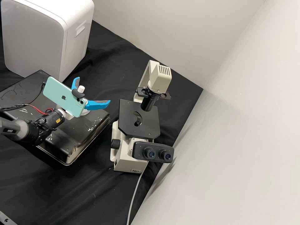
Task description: Place the petri dish on the microscope
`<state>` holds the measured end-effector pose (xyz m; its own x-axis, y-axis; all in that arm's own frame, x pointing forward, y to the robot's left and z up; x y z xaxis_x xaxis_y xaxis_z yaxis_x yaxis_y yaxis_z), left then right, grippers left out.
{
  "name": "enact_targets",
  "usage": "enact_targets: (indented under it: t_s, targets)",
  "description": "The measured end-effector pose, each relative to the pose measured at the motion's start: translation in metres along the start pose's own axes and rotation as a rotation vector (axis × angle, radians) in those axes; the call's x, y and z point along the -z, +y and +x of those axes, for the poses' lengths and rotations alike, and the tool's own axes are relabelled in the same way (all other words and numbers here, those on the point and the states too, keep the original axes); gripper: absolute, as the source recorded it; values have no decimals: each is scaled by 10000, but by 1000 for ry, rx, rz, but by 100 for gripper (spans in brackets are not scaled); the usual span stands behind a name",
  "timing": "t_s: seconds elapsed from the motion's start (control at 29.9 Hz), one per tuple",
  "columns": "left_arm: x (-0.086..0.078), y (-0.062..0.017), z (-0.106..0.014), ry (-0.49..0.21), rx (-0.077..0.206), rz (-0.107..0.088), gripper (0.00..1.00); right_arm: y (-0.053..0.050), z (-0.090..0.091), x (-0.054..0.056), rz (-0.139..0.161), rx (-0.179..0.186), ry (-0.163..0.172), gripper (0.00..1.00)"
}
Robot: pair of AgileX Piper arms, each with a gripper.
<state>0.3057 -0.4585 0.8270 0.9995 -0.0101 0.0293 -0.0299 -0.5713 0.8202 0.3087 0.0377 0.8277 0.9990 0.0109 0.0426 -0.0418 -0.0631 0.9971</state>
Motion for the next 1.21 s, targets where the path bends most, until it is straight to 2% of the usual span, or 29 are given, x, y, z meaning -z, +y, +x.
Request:
enact_targets:
  t_s: [0.4, 0.54, 0.64, 0.7, 0.84, 0.9, 0.97, 1.11, 1.21]
  targets:
    - [-19, -8, -4, -6, 3, 0, 100, 0, 0, 0, 0, 0, 0, 100]
    - [-118, -44, -68, -40, 16, -1, 100, 0, 0, 0, 0, 0, 0, 100]
    - [-220, -43, -161, -78, 15, -2, 100, 0, 0, 0, 0, 0, 0, 100]
    - [-338, -11, -252, -125, -8, -5, 100, 0, 0, 0, 0, 0, 0, 100]
    - [-457, 12, -392, -183, -50, -12, 100, 0, 0, 0, 0, 0, 0, 100]
    - [-486, 7, -467, -202, -62, -13, 100, 0, 0, 0, 0, 0, 0, 100]
    - [-492, -20, -546, -213, -59, -13, 100, 0, 0, 0, 0, 0, 0, 100]
    - [-509, -63, -704, -239, -61, -47, 100, 0, 0, 0, 0, 0, 0, 100]
    - [-529, -84, -825, -265, -71, -61, 100, 0, 0, 0, 0, 0, 0, 100]
